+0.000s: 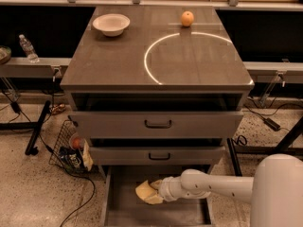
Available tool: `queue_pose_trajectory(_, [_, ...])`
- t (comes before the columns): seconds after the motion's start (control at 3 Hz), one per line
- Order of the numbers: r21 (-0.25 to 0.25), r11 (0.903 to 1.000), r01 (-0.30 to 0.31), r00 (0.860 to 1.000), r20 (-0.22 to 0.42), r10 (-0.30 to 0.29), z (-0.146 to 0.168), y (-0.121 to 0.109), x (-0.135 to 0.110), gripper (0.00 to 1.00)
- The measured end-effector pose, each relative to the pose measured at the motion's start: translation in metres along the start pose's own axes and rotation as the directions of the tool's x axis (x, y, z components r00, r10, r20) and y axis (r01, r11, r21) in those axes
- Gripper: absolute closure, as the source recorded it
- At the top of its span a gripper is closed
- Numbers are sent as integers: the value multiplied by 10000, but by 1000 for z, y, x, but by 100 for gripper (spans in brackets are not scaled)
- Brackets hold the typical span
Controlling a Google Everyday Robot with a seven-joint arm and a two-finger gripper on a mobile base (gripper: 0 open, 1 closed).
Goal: Pick sponge from bottom drawer and place on counter
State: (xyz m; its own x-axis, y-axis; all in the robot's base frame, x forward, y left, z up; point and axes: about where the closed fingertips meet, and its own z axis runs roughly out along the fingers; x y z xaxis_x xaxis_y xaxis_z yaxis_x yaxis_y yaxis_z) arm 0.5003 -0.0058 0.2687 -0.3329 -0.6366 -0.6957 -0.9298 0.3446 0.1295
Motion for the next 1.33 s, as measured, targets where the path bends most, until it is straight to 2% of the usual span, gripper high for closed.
queue_pose_trajectory(0.33, [104,9998,169,9996,-211,-167,-22,14,-9,100])
queue_pose_trajectory(0.67, [684,9963,519,9977,-482,-486,-62,31,-38,100])
queue_pose_trajectory(1.0, [1459,9823,1178,9924,-531,-1111,-104,55,-80,100])
queue_pose_trajectory(1.33, [1500,9711,1854,9802,-980,-1720,-133,82,-83,100])
